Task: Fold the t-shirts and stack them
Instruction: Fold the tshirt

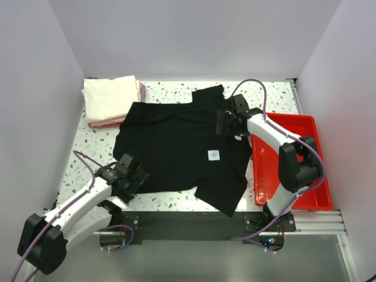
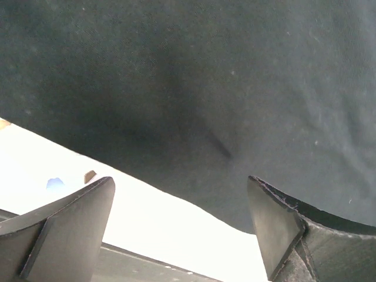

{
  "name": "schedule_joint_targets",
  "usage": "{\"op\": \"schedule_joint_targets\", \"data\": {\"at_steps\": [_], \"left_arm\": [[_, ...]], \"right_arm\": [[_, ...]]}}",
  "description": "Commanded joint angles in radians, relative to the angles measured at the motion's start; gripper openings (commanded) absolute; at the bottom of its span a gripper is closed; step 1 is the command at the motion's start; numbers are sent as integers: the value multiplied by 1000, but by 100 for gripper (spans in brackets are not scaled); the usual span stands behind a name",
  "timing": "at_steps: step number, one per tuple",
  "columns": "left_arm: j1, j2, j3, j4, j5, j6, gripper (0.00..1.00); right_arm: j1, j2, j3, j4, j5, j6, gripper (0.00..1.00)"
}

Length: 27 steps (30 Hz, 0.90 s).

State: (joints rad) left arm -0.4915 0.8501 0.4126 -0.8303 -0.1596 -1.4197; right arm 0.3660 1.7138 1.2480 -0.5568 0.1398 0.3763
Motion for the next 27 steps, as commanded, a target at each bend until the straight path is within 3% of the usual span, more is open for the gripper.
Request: {"op": "schedule_joint_targets", "data": {"at_steps": [1,15,22,27], "left_arm": [[-7,145,-51,31,-36,-146,100],[30,147,29,-70,-334,-268,92],[194,187,51,-23,-383,-122,90],[206,202,54,-26,-385,-119,85]], "right_arm": [[-2,-23,-7,21,1,-11,99],[-2,-17,7,5,-3,-25,99],[-2,-8,16,0,1,-33,99],[-1,-2,22,-5,-2,-34,99]]}}
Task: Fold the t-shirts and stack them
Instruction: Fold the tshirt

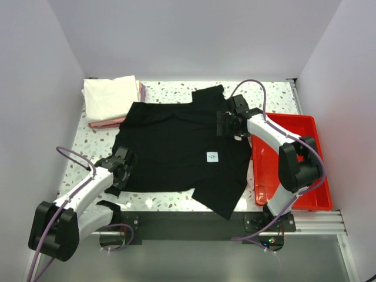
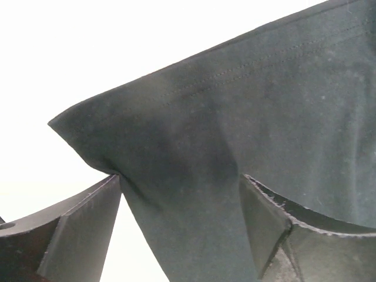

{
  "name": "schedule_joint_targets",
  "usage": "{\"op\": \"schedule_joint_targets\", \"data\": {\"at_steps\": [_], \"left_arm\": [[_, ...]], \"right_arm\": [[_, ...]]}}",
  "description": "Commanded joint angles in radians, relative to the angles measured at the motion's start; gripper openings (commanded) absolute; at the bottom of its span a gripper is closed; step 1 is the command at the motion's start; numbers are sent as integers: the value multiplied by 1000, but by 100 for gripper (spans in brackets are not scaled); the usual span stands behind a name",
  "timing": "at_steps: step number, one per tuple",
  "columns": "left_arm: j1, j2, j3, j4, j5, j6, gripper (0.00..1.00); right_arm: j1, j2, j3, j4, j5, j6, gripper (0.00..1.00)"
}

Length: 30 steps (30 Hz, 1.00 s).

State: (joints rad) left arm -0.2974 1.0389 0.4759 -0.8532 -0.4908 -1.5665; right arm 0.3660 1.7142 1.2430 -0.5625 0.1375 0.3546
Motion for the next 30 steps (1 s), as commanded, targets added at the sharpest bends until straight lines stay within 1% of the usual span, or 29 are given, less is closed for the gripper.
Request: {"op": "schedule_joint_targets", "data": {"at_steps": [1,2,3,5,6,8,9,11,12,14,15,17,18,19,23,25,26,30], "left_arm": [[14,12,-10,-3,-54,28,83],[15,7,-13,-1,-54,28,81],[15,6,-13,-1,-54,26,76],[15,-2,-14,0,-52,29,70],[14,-2,-14,0,-54,29,64],[15,-2,-14,0,-52,29,58],[15,0,-14,0,-54,29,52],[15,1,-11,-4,-51,29,48],[15,1,-8,-10,-51,26,42],[15,-3,0,-17,-49,31,38],[15,-4,-3,-14,-49,33,30],[15,-10,-3,-17,-40,31,24],[15,-11,-3,-18,-37,26,18],[15,-11,-3,-21,-35,22,15],[15,0,3,-24,-31,26,10],[15,7,9,-29,-20,26,2],[15,13,12,-35,-20,22,0],[15,15,29,-58,-17,25,0]], "right_arm": [[-1,-2,29,1,2,-14,99],[-2,-1,27,1,4,-14,99],[-2,1,27,0,5,-16,99],[-2,4,29,-2,8,-16,99],[-1,8,30,-4,7,-17,99],[-2,12,32,-4,7,-17,99],[-1,12,33,-7,7,-19,99],[-1,13,33,-4,5,-19,99],[-2,15,33,-5,4,-20,99],[-1,19,33,-2,2,-22,99],[-2,21,35,-5,-1,-22,99],[-1,25,35,-5,-4,-23,99],[-2,27,35,-7,-9,-23,99],[-1,27,35,-5,-9,-23,99],[-2,27,32,-4,-12,-26,99],[-1,25,29,-1,-15,-29,99],[-2,21,29,-2,-21,-35,99],[2,-7,10,-16,-35,-46,99]]}}
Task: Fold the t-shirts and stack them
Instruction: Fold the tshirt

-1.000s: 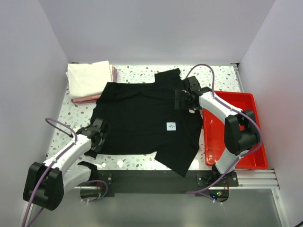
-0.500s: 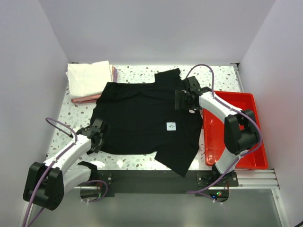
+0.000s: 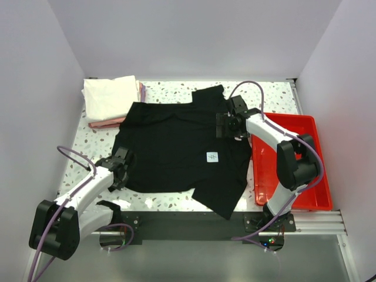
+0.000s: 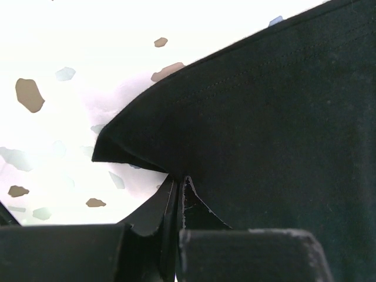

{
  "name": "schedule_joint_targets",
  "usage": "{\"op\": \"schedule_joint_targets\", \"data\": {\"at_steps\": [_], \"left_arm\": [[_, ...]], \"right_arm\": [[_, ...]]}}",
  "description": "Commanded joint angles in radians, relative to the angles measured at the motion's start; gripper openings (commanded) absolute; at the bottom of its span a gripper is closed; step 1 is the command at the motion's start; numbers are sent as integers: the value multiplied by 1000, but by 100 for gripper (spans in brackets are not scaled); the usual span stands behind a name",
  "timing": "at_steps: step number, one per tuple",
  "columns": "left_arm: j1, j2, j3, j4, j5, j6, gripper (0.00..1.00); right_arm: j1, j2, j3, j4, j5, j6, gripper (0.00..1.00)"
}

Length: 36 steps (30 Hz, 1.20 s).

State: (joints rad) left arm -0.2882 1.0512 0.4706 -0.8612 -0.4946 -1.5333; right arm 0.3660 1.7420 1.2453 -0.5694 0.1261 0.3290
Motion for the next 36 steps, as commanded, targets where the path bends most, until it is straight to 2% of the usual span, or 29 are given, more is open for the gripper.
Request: {"op": "schedule_joint_targets", "data": {"at_steps": [1,3,12,16,20,23,27,32,33,36], "left_arm": [[4,-8,43,-62,-18,-8,0],[4,-26,43,-59,-16,21,0],[4,-88,22,-18,-1,99,0],[4,-91,20,-6,8,125,0],[4,-103,16,-2,-9,127,0],[4,-114,2,20,-4,136,0],[4,-117,-13,51,11,173,0],[4,-135,-13,62,8,212,0],[4,-138,-18,65,11,217,0],[4,-138,-17,67,16,211,0]], "right_arm": [[11,-44,2,-15,-25,-28,99],[33,-62,-21,-41,-17,-36,99],[324,-268,-173,-228,26,-39,99],[551,-341,-257,-261,-64,17,99],[712,-352,-337,-235,-82,47,98],[787,-303,-356,-205,-82,45,91],[863,-233,-368,-193,-68,50,78],[878,-217,-394,-228,-39,70,72],[880,-214,-403,-222,-34,74,67],[878,-194,-405,-212,-4,84,60]]}}
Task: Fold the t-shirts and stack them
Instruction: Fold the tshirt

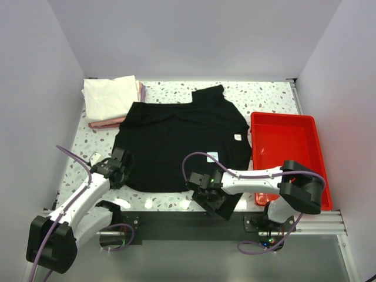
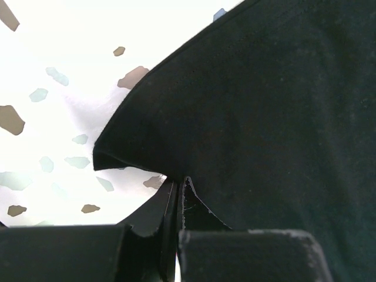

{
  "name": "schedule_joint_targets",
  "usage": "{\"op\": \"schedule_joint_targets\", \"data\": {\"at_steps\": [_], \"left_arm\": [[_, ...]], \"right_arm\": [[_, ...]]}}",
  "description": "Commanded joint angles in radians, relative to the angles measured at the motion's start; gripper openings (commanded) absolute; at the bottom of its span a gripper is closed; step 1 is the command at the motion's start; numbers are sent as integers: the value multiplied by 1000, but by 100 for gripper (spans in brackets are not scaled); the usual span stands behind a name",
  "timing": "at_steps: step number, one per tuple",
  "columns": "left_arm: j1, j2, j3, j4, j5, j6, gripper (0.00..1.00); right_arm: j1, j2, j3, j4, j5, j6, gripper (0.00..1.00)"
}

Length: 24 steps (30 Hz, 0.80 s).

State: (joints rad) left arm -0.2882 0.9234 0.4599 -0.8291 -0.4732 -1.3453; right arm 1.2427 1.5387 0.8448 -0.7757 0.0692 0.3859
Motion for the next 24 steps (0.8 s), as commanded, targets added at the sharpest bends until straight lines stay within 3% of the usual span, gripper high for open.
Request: {"op": "schedule_joint_targets", "data": {"at_steps": [1,8,14,16,18,24], "left_arm": [[4,-6,-3,25,-2,20,0],[4,9,39,-31,-15,-5,0],[4,-14,54,-48,-8,6,0],[4,-24,54,-50,1,11,0],[4,-37,60,-60,4,14,0],[4,-73,88,-128,24,8,0]], "right_arm": [[1,17,-3,-4,63,34,60],[1,63,-10,0,146,73,29],[1,17,0,-31,164,80,10],[3,1,14,-40,141,59,8],[1,-8,33,-56,100,48,0],[3,-51,79,-127,43,4,0]]}}
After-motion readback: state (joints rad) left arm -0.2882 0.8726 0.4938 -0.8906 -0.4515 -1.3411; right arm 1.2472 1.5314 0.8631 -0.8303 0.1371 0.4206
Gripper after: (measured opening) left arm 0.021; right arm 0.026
